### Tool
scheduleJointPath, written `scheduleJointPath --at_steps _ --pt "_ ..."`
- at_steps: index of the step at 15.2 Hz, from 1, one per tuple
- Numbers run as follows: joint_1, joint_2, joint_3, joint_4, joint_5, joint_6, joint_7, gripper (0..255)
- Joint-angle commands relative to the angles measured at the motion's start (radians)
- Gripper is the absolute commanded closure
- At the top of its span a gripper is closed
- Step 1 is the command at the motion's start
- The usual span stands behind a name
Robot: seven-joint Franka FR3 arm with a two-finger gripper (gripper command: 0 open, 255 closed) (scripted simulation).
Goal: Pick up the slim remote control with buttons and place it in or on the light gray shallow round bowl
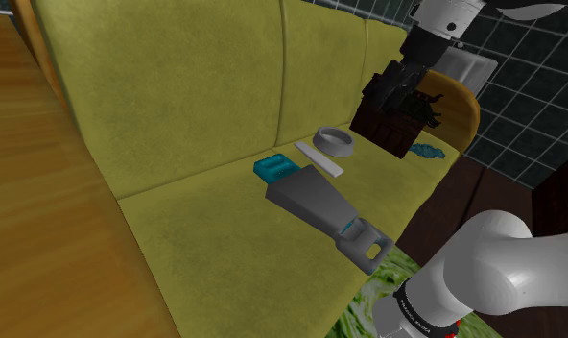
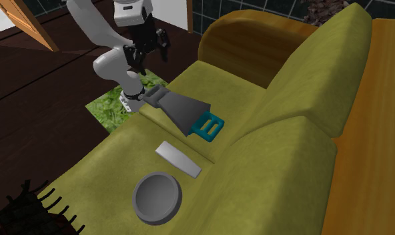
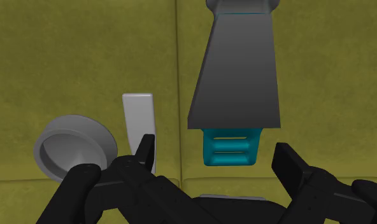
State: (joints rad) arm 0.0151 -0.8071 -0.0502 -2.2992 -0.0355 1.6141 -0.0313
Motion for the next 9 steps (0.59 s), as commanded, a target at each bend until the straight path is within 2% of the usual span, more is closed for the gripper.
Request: scheduleJointPath --at_steps 1,9 --pt "0.0 0.0 0.0 0.0 0.0 0.0 0.0 0" --pt "-0.006 0.182 -0.076 -0.078 -0.035 0.235 -0.086 0"
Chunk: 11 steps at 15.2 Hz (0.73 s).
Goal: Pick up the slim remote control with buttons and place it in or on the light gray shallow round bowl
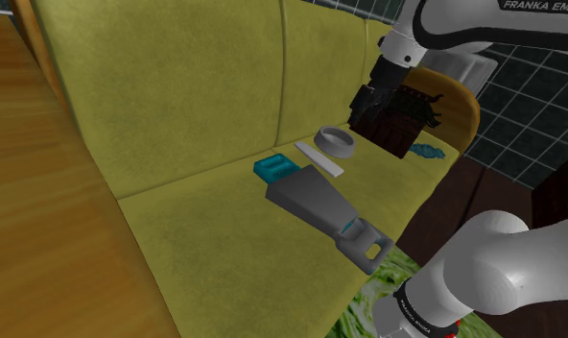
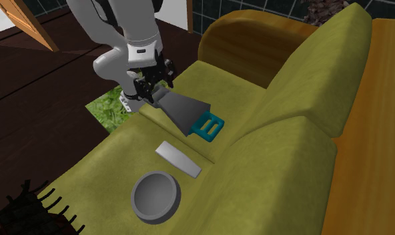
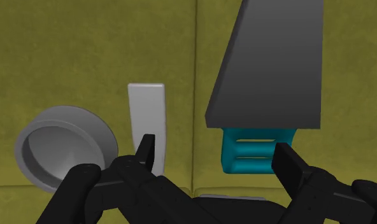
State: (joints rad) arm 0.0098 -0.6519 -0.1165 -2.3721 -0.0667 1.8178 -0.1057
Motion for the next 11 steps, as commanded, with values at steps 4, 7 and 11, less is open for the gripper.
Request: scheduleJointPath --at_steps 4,7,11 --pt "-0.001 0.146 -0.047 -0.013 -0.011 0.146 -0.056 0" --pt "0.0 0.246 -0.074 -0.004 -0.009 0.227 -0.091 0" --pt "0.003 0.389 -0.107 0.026 0.005 0.327 -0.142 0"
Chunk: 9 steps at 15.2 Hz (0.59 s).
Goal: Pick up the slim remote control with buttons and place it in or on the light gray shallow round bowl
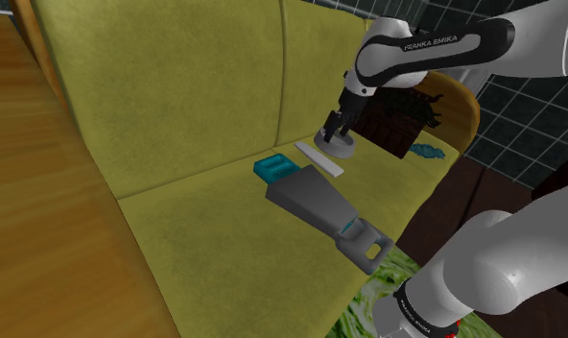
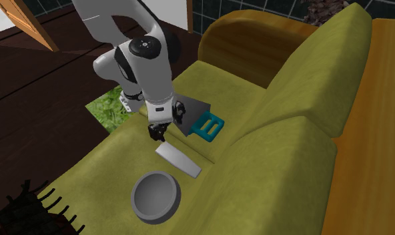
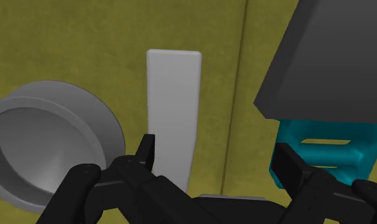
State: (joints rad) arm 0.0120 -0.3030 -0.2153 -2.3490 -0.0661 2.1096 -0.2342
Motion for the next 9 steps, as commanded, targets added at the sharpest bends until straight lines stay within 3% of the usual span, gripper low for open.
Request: scheduleJointPath --at_steps 1,7,9 --pt "0.002 0.078 -0.016 0.013 0.01 0.058 -0.027 0" --pt "-0.001 0.308 -0.047 0.103 0.068 0.173 -0.118 0" --pt "-0.003 0.324 -0.047 0.093 0.074 0.199 -0.122 0"
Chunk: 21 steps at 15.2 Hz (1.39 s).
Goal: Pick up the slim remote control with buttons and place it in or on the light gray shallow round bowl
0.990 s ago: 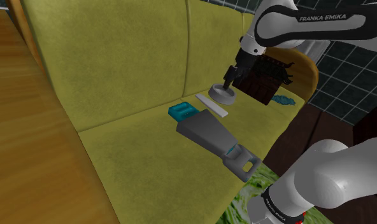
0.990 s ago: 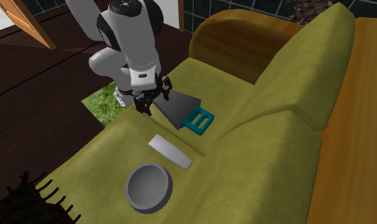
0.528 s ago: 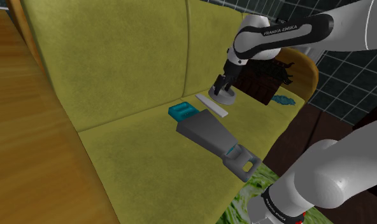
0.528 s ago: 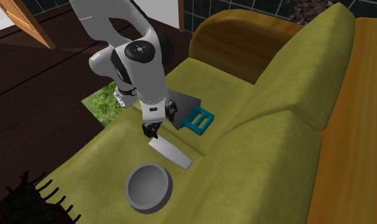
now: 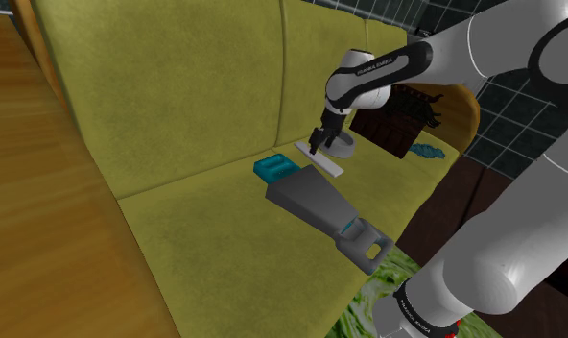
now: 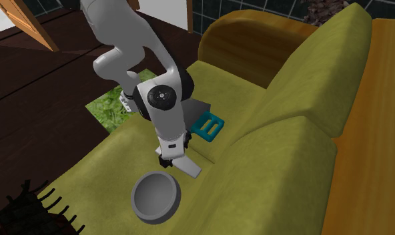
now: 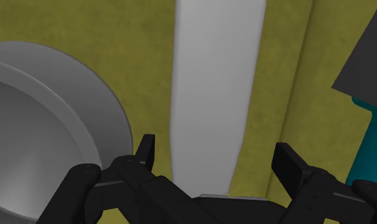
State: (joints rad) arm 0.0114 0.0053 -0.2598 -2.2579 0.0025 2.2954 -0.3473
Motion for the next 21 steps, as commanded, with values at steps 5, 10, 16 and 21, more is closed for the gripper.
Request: scheduleJointPath --at_steps 5,10,16,21 --pt "-0.003 0.062 -0.001 -0.019 0.023 0.079 -0.021 0" --pt "-0.004 0.067 -0.001 -0.021 0.025 0.086 -0.023 0" --pt "-0.004 0.067 -0.001 -0.021 0.025 0.086 -0.023 255" --pt "-0.003 0.067 -0.001 -0.021 0.025 0.086 -0.023 255"
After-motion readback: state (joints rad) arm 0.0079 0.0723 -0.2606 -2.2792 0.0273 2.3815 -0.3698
